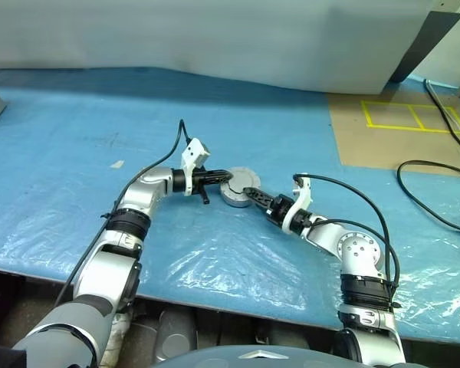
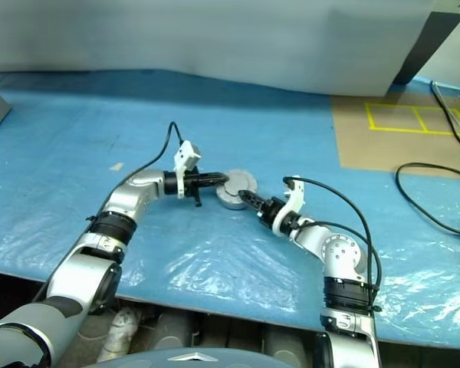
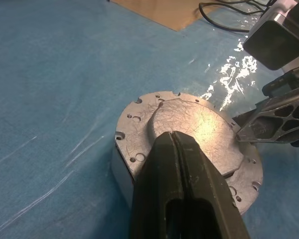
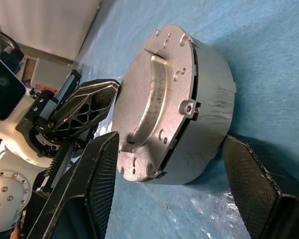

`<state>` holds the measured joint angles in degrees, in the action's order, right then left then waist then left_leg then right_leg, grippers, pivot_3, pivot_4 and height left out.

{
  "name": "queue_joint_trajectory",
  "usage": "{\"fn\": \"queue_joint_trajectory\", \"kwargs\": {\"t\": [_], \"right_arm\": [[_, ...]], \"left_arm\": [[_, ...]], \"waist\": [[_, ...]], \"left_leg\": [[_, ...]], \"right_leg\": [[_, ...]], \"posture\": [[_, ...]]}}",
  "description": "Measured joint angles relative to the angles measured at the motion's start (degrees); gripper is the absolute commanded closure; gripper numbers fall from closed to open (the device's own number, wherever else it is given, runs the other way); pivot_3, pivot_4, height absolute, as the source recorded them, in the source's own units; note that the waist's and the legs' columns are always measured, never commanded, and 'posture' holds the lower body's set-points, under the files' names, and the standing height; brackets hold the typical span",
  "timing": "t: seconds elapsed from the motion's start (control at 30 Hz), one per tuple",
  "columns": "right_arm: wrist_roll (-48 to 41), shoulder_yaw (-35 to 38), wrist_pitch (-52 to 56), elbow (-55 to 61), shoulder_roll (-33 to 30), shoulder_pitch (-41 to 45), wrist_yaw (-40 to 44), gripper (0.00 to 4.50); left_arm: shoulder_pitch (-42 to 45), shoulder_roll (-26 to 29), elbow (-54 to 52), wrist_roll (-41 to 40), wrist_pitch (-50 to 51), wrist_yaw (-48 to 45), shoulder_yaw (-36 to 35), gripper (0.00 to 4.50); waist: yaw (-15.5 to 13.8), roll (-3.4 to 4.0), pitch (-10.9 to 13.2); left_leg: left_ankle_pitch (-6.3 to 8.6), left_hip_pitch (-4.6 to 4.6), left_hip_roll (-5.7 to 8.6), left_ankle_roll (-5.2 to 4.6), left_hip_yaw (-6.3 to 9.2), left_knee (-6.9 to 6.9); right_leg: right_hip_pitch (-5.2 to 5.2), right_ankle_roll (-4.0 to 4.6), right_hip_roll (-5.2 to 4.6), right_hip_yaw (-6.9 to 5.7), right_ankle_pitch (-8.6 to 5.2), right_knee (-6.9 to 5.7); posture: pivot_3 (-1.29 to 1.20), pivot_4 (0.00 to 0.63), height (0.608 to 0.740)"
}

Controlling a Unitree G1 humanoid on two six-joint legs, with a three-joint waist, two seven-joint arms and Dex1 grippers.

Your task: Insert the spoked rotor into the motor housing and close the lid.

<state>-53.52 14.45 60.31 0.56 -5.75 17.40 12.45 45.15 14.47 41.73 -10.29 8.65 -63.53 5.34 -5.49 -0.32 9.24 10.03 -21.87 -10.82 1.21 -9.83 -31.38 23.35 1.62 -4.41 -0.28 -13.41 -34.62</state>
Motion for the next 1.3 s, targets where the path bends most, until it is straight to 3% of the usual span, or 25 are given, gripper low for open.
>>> {"fn": "queue_joint_trajectory", "kwargs": {"t": [0.03, 0.13, 0.23, 0.3, 0.73, 0.9, 1.03, 1.3], "right_arm": [[0.09, -0.13, -0.05, -0.07, 0.36, 0.09, 0.08, 1.17], [0.11, -0.44, -0.06, -0.45, 0.96, 0.11, 0.51, 1.71], [0.12, -0.51, -0.11, -0.70, 1.07, 0.12, 1.49, 2.69], [-0.04, -0.61, -0.40, -0.48, 1.06, 0.19, 2.54, 3.09], [1.38, -1.64, -1.34, -0.48, 0.72, 0.30, 3.61, 3.09], [-0.87, 0.29, 0.48, -0.93, 1.29, 0.46, 2.89, 3.09], [-4.30, 3.20, 2.90, -2.23, 1.55, 0.55, 1.52, 3.09], [-12.23, 9.14, 4.68, -0.98, 1.66, 0.51, -3.12, 3.09]], "left_arm": [[0.28, 0.00, 0.56, 0.03, -0.14, 0.05, -0.09, 4.50], [0.70, -0.08, 1.24, 0.11, -0.23, 0.17, -0.34, 4.50], [1.10, -0.24, 1.70, 0.15, -0.26, 0.63, -0.63, 4.50], [1.39, -0.61, 1.71, 0.12, -0.87, 0.66, -1.03, 4.50], [1.41, -0.60, 1.14, -0.20, -0.42, 0.12, -1.47, 4.50], [2.12, -0.36, -6.23, -11.51, 13.26, -2.77, -7.62, 4.50], [5.25, 2.85, -14.16, -18.36, 21.47, -2.26, -12.37, 4.50], [-2.14, 7.41, -18.23, -21.02, 31.61, -1.01, -12.06, 4.50]], "waist": [[0.01, 0.00, 0.00], [-0.01, 0.00, 0.00], [0.02, 0.00, 0.00], [0.02, 0.00, 0.00], [0.06, 0.00, 0.00], [0.14, 0.03, 0.12], [0.07, 0.06, 0.16], [0.05, 0.18, 0.33]], "left_leg": [[0.00, 0.00, 0.00, 0.00, 0.00, 0.00], [0.00, -0.02, 0.00, 0.00, 0.00, 0.01], [0.00, -0.02, 0.01, 0.00, 0.00, 0.03], [0.00, 0.00, 0.00, 0.00, -0.01, 0.04], [0.00, 0.02, 0.00, 0.00, -0.01, 0.04], [0.00, -0.13, -0.01, 0.00, -0.03, 0.04], [0.00, -0.23, 0.04, 0.01, -0.04, 0.15], [-0.01, -0.70, 0.02, 0.01, -0.03, 0.13]], "right_leg": [[0.00, 0.00, 0.00, 0.00, 0.00, 0.00], [0.01, 0.00, 0.00, 0.00, 0.00, 0.02], [0.02, 0.00, 0.00, 0.00, 0.00, 0.02], [0.01, 0.00, 0.00, 0.00, 0.00, 0.01], [0.01, 0.00, 0.00, 0.02, 0.00, 0.00], [0.19, 0.05, 0.01, 0.02, -0.02, -0.02], [0.28, 0.11, 0.01, 0.02, -0.06, 0.03], [0.76, -0.08, 0.09, -0.08, 0.04, -0.07]], "posture": [[0.00, 0.150, 0.740], [0.00, 0.150, 0.740], [0.00, 0.150, 0.740], [0.00, 0.150, 0.740], [0.00, 0.150, 0.740], [0.00, 0.150, 0.740], [0.00, 0.150, 0.740], [0.00, 0.150, 0.740]]}}
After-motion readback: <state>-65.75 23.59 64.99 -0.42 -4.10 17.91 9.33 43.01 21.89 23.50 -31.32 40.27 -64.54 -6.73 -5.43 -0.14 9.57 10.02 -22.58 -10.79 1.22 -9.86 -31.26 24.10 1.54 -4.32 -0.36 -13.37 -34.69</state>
